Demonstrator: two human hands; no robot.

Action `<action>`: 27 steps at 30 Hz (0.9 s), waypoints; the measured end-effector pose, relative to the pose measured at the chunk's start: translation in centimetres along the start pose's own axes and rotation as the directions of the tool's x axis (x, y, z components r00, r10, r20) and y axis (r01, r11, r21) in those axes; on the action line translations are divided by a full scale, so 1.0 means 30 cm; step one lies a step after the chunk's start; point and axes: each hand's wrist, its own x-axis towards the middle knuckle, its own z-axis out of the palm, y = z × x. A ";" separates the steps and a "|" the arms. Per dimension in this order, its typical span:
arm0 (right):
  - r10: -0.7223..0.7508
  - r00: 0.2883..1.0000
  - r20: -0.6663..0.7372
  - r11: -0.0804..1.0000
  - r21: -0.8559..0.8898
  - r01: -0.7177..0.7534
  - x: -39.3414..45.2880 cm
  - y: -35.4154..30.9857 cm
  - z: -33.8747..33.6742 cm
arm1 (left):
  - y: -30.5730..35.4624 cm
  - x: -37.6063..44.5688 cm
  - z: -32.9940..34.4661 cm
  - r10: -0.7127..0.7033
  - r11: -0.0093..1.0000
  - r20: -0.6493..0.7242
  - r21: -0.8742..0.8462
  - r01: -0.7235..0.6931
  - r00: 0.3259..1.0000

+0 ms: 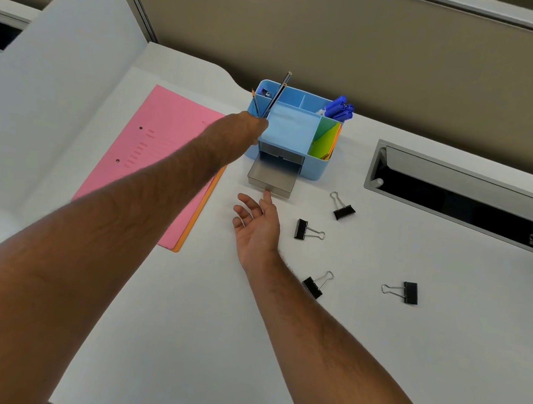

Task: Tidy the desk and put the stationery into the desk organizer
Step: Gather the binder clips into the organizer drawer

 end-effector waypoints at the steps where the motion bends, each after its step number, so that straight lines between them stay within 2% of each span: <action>1: -0.001 1.000 -0.002 1.000 -0.005 0.001 -0.002 -0.001 0.003 | 0.004 -0.002 0.006 -0.036 0.999 -0.028 -0.016 0.035 0.999; 3: 0.005 1.000 -0.010 1.000 -0.015 -0.005 -0.010 -0.008 0.005 | 0.014 -0.010 0.017 -0.065 0.997 -0.063 -0.044 0.062 0.996; 6: 0.027 1.000 0.000 0.999 -0.028 -0.027 -0.037 -0.026 -0.002 | 0.019 -0.040 0.038 -0.049 0.998 -0.043 -0.036 0.048 0.998; 9: 0.032 0.999 0.026 0.998 -0.060 -0.030 -0.063 -0.049 -0.033 | 0.018 -0.065 0.043 -0.066 0.998 -0.108 0.002 0.066 0.992; 13: -0.002 0.999 0.038 0.978 -0.209 0.010 -0.093 -0.084 -0.082 | 0.021 -0.114 0.063 0.016 0.987 -0.166 0.157 0.010 0.986; 15: -0.040 0.998 0.039 0.943 -0.330 0.050 -0.102 -0.098 -0.106 | 0.027 -0.163 0.090 0.009 0.992 -0.245 0.122 0.022 0.969; 19: -0.123 0.987 0.102 0.764 -0.625 0.160 -0.133 -0.145 -0.156 | 0.078 -0.280 0.154 -0.119 0.993 -0.305 -0.053 0.108 0.945; 23: -0.172 0.966 0.194 0.610 -0.749 0.259 -0.174 -0.202 -0.240 | 0.130 -0.386 0.251 -0.192 0.978 -0.323 -0.141 0.154 0.927; 27: -0.234 0.917 0.324 0.360 -0.847 0.391 -0.203 -0.271 -0.374 | 0.220 -0.481 0.330 -0.224 0.961 -0.273 -0.221 0.165 0.936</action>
